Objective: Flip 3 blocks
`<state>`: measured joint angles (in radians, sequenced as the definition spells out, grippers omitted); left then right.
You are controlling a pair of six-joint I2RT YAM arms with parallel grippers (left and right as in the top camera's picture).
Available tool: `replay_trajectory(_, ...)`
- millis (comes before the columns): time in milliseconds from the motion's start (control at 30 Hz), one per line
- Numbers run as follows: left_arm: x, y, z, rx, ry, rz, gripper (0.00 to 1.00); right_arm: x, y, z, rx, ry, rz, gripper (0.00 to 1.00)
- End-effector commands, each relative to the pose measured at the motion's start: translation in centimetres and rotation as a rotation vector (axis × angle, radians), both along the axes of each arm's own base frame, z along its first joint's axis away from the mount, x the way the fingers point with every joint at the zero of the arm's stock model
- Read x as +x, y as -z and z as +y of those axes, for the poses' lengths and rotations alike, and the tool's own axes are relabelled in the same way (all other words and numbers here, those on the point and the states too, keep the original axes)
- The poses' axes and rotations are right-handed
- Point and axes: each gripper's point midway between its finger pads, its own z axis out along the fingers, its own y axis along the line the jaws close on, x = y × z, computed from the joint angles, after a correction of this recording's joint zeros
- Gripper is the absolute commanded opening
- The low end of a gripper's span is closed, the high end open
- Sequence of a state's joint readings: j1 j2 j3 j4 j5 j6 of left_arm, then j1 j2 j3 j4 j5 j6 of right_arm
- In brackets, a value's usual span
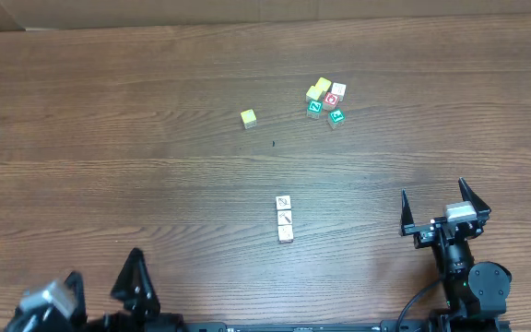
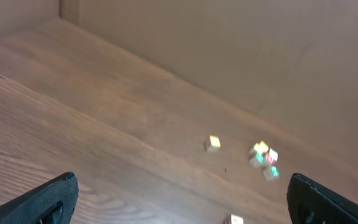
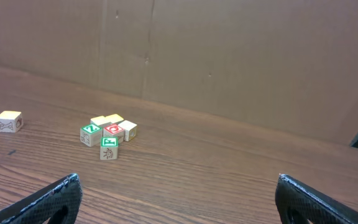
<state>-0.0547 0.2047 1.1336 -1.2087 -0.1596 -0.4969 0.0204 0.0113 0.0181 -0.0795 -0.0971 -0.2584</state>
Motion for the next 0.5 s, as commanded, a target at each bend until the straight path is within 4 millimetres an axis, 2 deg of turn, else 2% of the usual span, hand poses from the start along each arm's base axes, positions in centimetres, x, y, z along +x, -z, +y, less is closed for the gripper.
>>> replay_trajectory(0, -1.3, 0.1, 0.8, 0.018, -0.052, -0.055, 1.00, 0.0, 0.2, -0.2, 0.000, 0.011, -0.001, 1.00)
replay_trajectory(167, -1.7, -0.5, 1.1, 0.017, -0.075, -0.161, 1.00, 0.0, 0.2, -0.2, 0.000, 0.011, -0.001, 1.00)
replay_trajectory(267, -1.7, -2.0, 1.3, 0.013, -0.090, -0.269, 1.00, 0.0, 0.2, -0.2, 0.000, 0.011, -0.001, 1.00)
replay_trajectory(467, -0.2, -5.8, 0.8, 0.013, -0.067, -0.455, 1.00, 0.0, 0.2, -0.2, 0.000, 0.011, -0.001, 1.00)
